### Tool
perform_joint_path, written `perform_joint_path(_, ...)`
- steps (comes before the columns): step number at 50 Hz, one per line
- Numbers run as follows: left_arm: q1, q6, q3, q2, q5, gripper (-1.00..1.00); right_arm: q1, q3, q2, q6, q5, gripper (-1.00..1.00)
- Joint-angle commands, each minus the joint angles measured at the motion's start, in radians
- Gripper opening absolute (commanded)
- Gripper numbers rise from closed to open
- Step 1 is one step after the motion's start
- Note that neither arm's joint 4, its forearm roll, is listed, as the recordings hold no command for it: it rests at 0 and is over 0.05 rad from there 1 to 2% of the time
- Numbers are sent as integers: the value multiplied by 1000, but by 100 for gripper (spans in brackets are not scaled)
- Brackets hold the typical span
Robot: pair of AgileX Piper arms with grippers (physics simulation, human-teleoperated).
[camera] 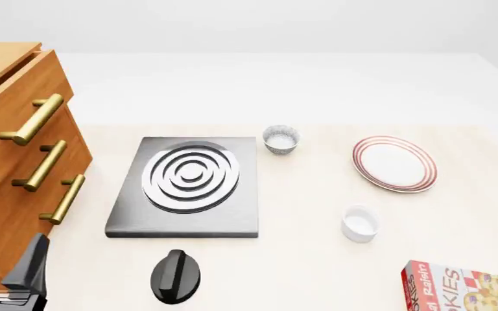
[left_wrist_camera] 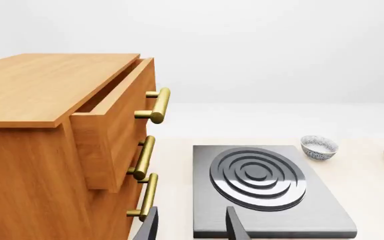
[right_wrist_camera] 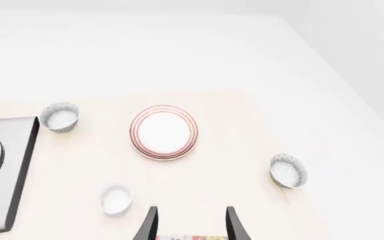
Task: Pick the akita bowl next to the cookies box and place it on the plate.
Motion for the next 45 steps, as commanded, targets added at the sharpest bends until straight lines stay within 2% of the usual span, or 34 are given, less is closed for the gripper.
perform_joint_path(1, 0, 0, 0, 0, 0, 100, -102, -99, 124, -1, 54, 100)
perform_joint_path(3, 0, 0, 0, 0, 0, 100, -110, -121, 137, 15, 63, 100)
perform_joint_path(12, 0, 0, 0, 0, 0, 100, -174, -116, 227, 18, 37, 100)
perform_joint_path(17, 0, 0, 0, 0, 0, 100, -208, -149, 280, 25, 32, 100)
perform_joint_path(22, 0, 0, 0, 0, 0, 100, -256, -166, 353, 0, 0, 100)
perform_joint_path(28, 0, 0, 0, 0, 0, 100, -297, -219, 420, 6, -8, 100)
perform_joint_path(45, 0, 0, 0, 0, 0, 100, -391, -319, 582, -23, -1, 100)
